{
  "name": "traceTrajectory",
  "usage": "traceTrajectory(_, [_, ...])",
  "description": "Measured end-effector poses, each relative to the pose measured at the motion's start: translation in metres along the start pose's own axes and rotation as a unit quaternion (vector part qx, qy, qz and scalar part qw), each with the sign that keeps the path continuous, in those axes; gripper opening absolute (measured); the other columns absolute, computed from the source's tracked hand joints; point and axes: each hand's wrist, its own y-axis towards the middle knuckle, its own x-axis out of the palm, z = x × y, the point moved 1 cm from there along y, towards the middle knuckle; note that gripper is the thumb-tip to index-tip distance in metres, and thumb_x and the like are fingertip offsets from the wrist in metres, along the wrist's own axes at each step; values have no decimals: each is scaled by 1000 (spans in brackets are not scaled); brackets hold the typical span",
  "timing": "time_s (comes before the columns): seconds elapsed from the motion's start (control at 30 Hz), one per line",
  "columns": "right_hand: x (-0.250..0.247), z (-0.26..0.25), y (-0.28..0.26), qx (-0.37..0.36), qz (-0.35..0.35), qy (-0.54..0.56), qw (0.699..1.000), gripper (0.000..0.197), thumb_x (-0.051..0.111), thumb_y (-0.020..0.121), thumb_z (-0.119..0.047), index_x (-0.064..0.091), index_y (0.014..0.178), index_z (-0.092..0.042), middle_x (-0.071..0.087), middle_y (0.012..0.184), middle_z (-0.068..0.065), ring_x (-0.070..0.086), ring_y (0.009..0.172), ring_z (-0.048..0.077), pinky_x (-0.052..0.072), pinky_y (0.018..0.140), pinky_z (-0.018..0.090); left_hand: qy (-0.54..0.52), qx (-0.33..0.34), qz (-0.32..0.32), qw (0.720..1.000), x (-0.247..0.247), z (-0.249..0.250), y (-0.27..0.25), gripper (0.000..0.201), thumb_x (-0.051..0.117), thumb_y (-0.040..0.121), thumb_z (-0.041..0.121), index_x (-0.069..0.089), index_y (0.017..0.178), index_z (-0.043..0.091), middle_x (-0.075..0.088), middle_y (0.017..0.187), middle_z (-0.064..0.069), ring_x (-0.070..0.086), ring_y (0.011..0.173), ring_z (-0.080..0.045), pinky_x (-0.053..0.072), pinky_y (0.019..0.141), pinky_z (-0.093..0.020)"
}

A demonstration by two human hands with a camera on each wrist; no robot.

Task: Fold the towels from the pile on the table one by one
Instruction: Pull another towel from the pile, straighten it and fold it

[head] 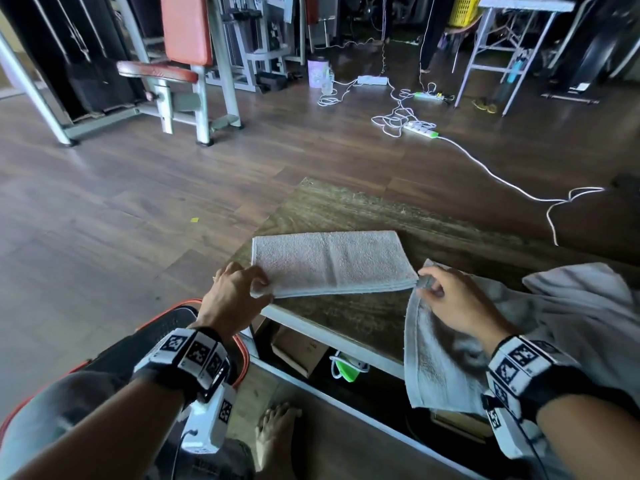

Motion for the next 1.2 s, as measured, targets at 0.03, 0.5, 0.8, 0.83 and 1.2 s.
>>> traceTrajectory(0.03, [-1, -3, 2, 14, 12, 2, 1000, 13, 64, 91, -40, 63, 100, -31, 64, 80, -7, 62, 79, 18, 54, 72, 36, -3, -2, 0, 1000, -1, 0, 0, 26, 77, 76, 35, 68, 99, 32, 56, 102, -4, 53, 101, -27, 51, 82, -40])
traceTrajectory(0.5, [-16, -48, 16, 182, 40, 12, 982, 29, 65, 83, -37, 64, 64, -15, 66, 63, -3, 65, 65, 22, 55, 65, 31, -41, 19, 47, 998, -17, -2, -1, 11, 76, 80, 20, 72, 82, 30, 61, 87, 5, 60, 78, -13, 51, 68, -30])
traceTrajectory(0.8, [12, -47, -2, -59, 21, -47, 997, 20, 64, 86, -21, 65, 104, -31, 56, 103, -7, 57, 97, 19, 49, 78, 34, 48, 79, -23, 995, -2, -1, -10, 55, 75, 76, 24, 59, 127, 40, 48, 142, 8, 40, 131, -20, 43, 102, -50])
traceTrajectory(0.83, [14, -49, -4, -80, 5, -68, 994, 20, 62, 88, -24, 66, 106, -31, 57, 105, -8, 56, 100, 19, 48, 81, 34, 53, 76, -30, 995, -1, 0, -11, 58, 74, 77, 26, 57, 130, 42, 49, 142, 9, 42, 130, -19, 42, 101, -50])
traceTrajectory(1.2, [25, -105, -5, -116, -35, -68, 990, 13, 51, 94, -30, 57, 103, -24, 52, 103, -3, 49, 104, 20, 48, 86, 40, 43, 133, -32, 990, 2, 35, -11, 32, 53, 91, 44, 57, 122, 40, 56, 120, 7, 48, 113, -16, 45, 94, -40])
